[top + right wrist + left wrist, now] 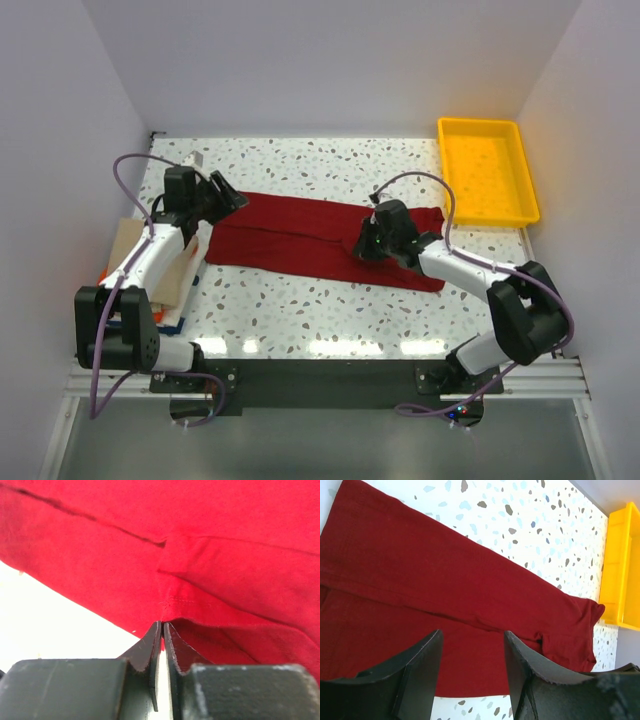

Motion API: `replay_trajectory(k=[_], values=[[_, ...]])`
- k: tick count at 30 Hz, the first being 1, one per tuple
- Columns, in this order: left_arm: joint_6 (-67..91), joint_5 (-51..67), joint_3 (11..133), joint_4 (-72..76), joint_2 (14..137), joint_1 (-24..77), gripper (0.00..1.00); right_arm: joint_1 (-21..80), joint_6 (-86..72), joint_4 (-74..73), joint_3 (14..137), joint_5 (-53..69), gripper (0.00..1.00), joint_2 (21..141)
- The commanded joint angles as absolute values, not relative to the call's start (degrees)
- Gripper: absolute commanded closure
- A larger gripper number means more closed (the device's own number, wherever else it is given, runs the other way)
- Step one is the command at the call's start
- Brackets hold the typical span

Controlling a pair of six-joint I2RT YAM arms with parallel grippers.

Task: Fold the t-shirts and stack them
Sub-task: Fold the tshirt

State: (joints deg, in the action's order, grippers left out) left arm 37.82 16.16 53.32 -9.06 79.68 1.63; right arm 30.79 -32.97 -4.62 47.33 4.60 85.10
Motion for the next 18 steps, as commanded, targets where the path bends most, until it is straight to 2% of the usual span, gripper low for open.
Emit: replay_trajectory(k=[1, 3, 7, 9, 14, 18], values=[[36.21, 17.31, 52.12, -9.23, 77.52, 1.85, 0.43, 33.04, -34.10, -2.02, 47.02, 1.41, 0.90, 84.81], [36.12, 17.32, 51.86, -9.23, 77.61, 1.93, 0.43, 34.36, -34.19, -1.93, 46.76, 0.97, 0.86, 85.16], [36.12, 17.31, 51.33, -9.14, 77.61, 1.93, 0.43, 36.21, -32.70, -3.16, 47.20, -0.87, 0.69, 84.90], [36.30, 17.32, 51.07, -9.23, 77.70, 1.93, 0.43, 37.09, -31.56, -4.74, 47.37, -2.10, 0.64, 84.03], [36.56, 17.31, 50.80, -8.88, 77.61, 2.20, 0.43, 36.92, -29.01, -10.44, 48.95, -9.72, 0.59, 81.13], [36.56, 17.23, 50.80, -8.96, 77.52, 2.37, 0.43, 35.16, -26.81, -13.45, 52.46, -12.21, 0.59, 82.09]])
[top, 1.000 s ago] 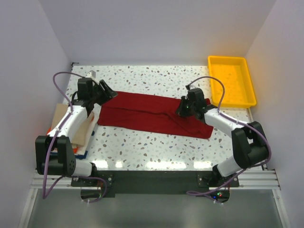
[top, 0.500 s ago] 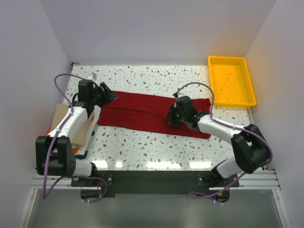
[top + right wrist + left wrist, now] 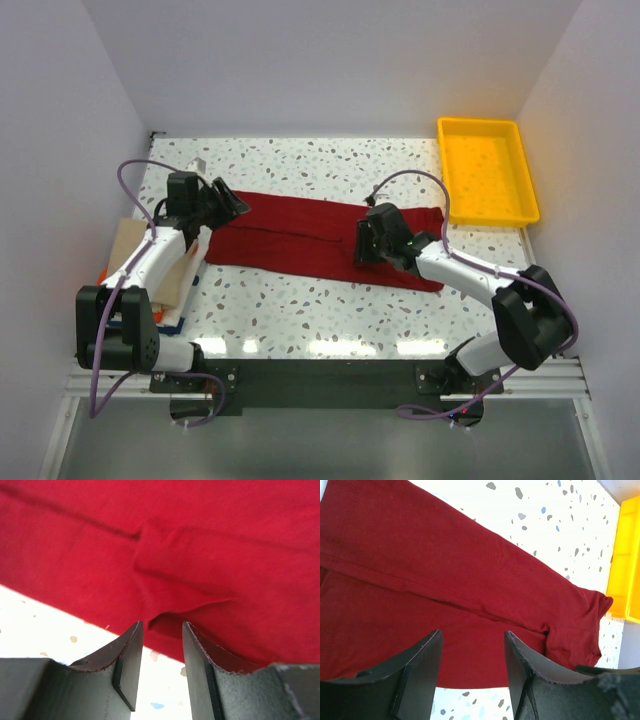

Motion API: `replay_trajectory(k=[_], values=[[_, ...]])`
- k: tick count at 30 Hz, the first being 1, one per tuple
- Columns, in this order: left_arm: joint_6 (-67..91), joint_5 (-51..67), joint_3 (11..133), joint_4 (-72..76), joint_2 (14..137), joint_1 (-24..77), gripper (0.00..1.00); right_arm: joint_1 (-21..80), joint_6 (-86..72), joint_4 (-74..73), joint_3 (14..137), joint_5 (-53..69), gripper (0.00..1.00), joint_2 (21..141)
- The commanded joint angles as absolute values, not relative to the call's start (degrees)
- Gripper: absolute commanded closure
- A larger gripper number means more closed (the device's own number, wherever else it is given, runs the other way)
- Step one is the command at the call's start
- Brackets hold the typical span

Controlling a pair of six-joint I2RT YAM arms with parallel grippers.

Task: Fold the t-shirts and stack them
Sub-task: Fold the tshirt

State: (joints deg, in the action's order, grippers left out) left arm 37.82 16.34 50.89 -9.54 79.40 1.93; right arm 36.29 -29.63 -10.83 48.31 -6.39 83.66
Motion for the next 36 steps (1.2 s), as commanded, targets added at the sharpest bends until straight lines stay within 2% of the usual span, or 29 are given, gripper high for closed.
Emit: replay_trajectory(k=[1, 7, 12, 17, 36], values=[[36.48, 17.23, 50.71, -8.88, 77.43, 2.37, 0.43, 35.07, -26.28, -13.36, 53.43, -12.48, 0.59, 82.35], [36.47, 17.49, 50.63, -8.96, 77.52, 2.37, 0.43, 33.66, -24.00, -14.06, 58.78, -14.67, 0.59, 89.62], [36.21, 17.67, 50.63, -9.32, 76.82, 2.46, 0.43, 32.70, -21.71, -16.78, 63.27, -18.45, 0.70, 96.58], [35.95, 17.75, 50.89, -9.49, 76.20, 2.46, 0.43, 32.96, -21.36, -17.49, 63.29, -16.10, 0.80, 96.51], [36.04, 18.63, 50.71, -9.23, 76.03, 2.46, 0.43, 40.69, -25.22, -20.13, 60.55, -10.11, 0.83, 92.81]])
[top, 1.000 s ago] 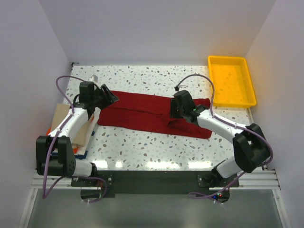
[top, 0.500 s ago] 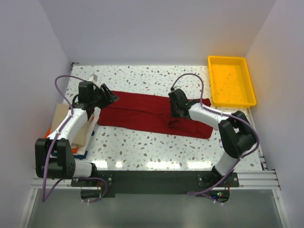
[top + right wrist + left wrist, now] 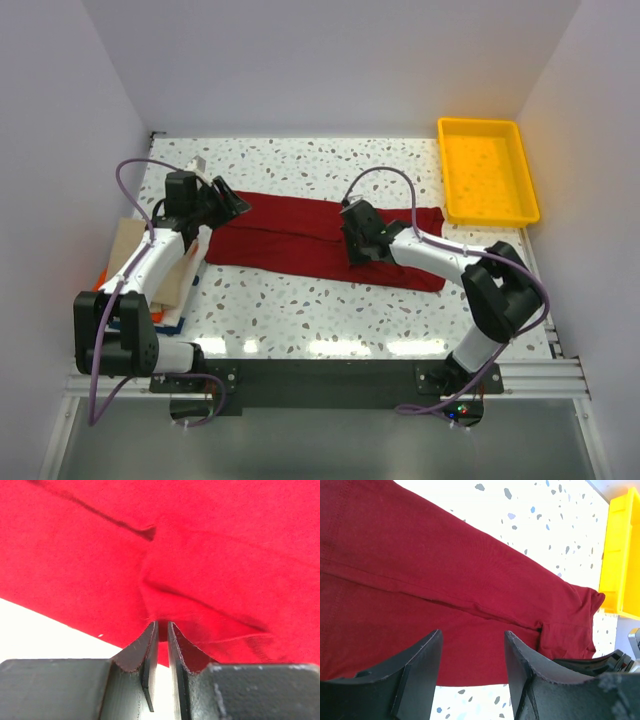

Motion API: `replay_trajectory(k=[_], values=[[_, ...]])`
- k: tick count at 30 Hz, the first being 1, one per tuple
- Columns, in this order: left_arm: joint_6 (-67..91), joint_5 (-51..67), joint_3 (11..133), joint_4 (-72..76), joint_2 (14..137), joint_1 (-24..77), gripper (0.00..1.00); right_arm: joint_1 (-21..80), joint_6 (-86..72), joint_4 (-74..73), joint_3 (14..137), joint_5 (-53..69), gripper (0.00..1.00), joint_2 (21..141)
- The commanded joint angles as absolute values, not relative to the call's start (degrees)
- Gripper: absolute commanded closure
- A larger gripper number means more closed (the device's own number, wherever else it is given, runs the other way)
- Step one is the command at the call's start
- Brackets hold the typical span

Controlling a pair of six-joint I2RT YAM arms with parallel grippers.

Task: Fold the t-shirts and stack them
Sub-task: Fold the tshirt

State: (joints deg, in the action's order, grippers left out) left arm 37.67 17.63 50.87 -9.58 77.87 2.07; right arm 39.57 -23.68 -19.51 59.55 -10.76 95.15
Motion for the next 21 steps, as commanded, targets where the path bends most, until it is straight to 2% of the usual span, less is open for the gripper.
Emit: replay_trajectory(k=[1, 17, 21], values=[[36.04, 18.63, 50.71, -9.32, 75.94, 2.37, 0.43, 41.39, -25.49, -20.39, 61.08, -10.11, 0.83, 92.90], [36.83, 19.25, 49.04, -8.18, 76.11, 2.46, 0.43, 44.82, -27.33, -19.60, 64.68, -7.21, 0.82, 97.29], [36.74, 19.07, 49.04, -8.52, 75.94, 2.46, 0.43, 45.18, -27.51, -19.95, 64.77, -9.57, 0.82, 96.42]])
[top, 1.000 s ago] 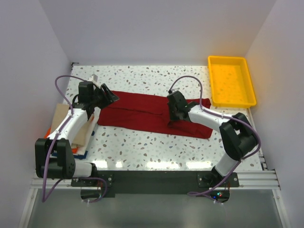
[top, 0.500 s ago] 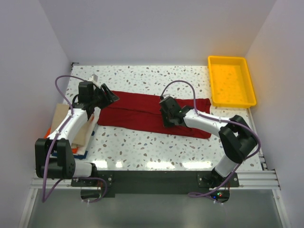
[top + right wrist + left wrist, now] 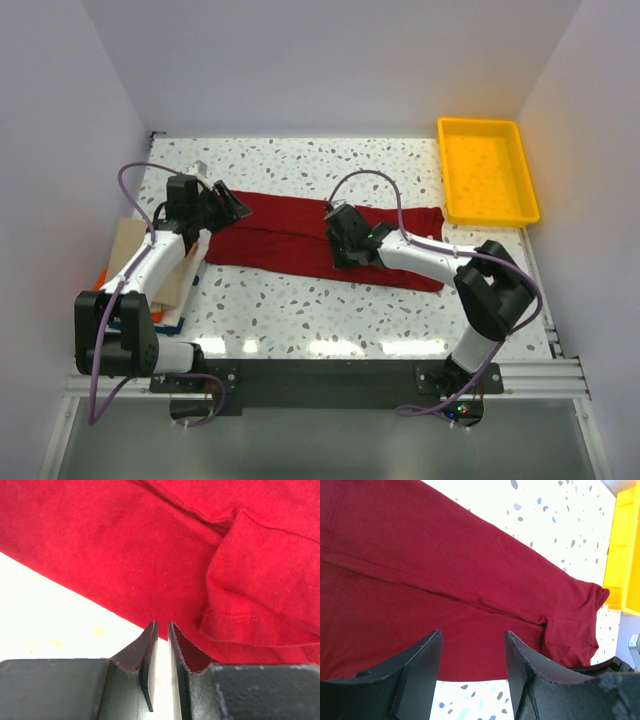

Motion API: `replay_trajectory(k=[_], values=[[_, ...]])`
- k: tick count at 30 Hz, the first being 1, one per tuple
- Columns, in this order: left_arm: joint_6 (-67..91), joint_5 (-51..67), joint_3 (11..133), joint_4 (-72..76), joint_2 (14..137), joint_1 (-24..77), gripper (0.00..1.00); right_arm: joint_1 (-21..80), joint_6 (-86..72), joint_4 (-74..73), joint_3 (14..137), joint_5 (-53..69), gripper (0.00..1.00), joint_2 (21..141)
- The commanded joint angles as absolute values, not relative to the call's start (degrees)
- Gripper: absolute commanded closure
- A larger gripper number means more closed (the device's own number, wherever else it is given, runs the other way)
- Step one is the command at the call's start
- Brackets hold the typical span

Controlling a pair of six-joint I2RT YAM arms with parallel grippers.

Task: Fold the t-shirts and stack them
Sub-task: Fold the tshirt

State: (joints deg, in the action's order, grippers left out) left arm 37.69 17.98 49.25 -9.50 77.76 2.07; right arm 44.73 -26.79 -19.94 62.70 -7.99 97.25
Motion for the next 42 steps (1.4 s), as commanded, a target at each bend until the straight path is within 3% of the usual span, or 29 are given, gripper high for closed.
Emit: replay_trajectory(k=[1, 5, 15, 42], values=[[36.65, 19.07, 49.04, -8.44, 75.85, 2.46, 0.43, 45.09, -27.42, -20.73, 64.78, -12.19, 0.81, 95.20], [36.74, 19.07, 49.13, -8.70, 75.76, 2.46, 0.43, 43.95, -26.19, -24.61, 65.13, -19.15, 0.78, 92.38], [36.91, 19.25, 48.96, -8.35, 75.41, 2.46, 0.43, 37.79, -23.12, -25.93, 64.68, -19.69, 0.75, 94.30], [36.91, 19.60, 47.99, -8.00, 75.15, 2.55, 0.43, 45.09, -26.01, -24.61, 66.70, -10.11, 0.78, 100.98]])
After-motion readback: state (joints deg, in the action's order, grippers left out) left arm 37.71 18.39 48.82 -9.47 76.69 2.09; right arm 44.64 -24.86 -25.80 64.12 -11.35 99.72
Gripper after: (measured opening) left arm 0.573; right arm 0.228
